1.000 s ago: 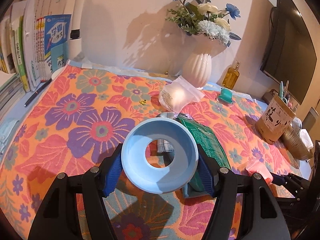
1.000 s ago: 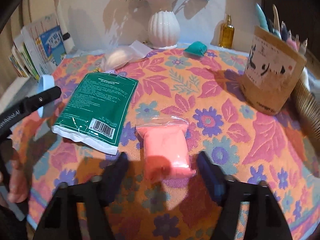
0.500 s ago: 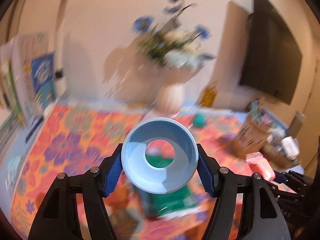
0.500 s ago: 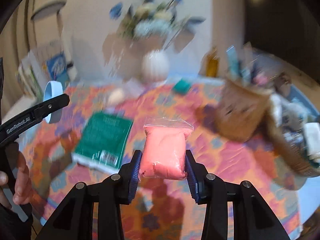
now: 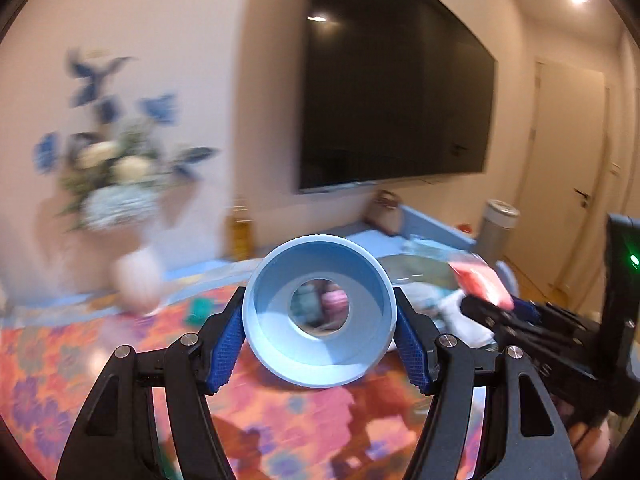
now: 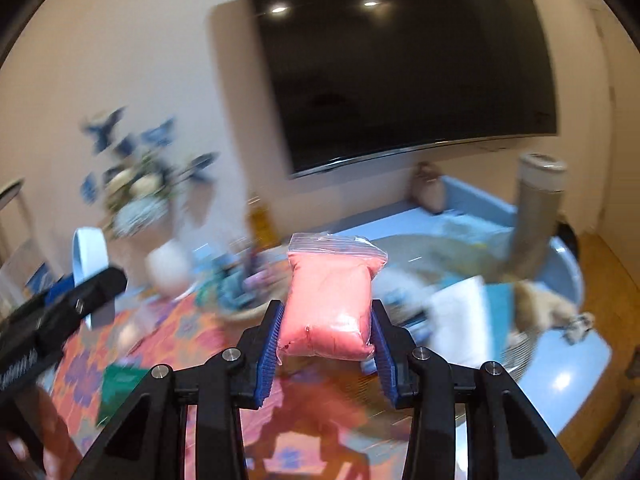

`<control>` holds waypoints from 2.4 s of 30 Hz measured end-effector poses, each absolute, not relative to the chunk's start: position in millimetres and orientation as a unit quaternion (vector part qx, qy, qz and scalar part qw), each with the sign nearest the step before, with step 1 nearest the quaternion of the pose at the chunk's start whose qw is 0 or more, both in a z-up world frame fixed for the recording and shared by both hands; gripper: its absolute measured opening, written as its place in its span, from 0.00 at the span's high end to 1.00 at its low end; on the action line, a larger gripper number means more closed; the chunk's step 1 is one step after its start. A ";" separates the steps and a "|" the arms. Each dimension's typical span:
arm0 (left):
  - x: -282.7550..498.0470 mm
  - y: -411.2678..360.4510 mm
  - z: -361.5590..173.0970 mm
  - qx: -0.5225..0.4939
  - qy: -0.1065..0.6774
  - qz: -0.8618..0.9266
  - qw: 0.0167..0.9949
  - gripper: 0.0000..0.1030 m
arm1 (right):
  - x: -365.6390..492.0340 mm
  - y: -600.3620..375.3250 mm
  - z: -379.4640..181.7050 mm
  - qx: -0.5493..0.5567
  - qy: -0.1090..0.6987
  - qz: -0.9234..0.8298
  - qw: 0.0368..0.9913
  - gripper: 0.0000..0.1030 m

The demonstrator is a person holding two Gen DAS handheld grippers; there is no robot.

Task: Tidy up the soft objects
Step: 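Carry the blue ring and pink bag to the amber plate while both tools release them, then move both open tools back over the floral tablecloth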

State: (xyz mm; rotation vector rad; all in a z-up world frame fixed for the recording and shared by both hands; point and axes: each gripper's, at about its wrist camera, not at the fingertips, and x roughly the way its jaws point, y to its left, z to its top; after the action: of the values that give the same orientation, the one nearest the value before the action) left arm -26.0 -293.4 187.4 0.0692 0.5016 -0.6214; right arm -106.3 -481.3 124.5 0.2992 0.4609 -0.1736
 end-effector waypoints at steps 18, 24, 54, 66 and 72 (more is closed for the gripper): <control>-7.7 -432.3 108.8 0.055 0.325 -0.393 0.858 0.23 | -30.5 -606.2 91.2 0.183 0.305 -0.161 0.921 0.28; -10.9 -409.1 117.8 0.044 0.328 -0.403 0.853 0.17 | -48.7 -600.6 93.1 0.179 0.290 -0.160 0.926 0.28; -7.2 12.5 77.7 -0.122 0.364 -0.055 0.922 0.13 | -38.0 -263.9 49.7 0.048 0.359 0.104 0.926 0.15; 8.2 32.9 13.3 -0.160 0.399 -0.051 0.901 0.12 | -13.5 -244.5 -16.4 0.023 0.411 0.098 0.906 0.15; 4.7 35.9 13.5 -0.165 0.395 -0.024 0.904 0.12 | -14.3 -245.5 -6.2 0.093 0.415 0.128 0.896 0.15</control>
State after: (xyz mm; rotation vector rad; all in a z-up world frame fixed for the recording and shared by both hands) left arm 4.7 35.9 13.5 -0.3406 0.8157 -0.0498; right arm -14.3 -245.5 -6.2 0.1919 0.8609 0.2662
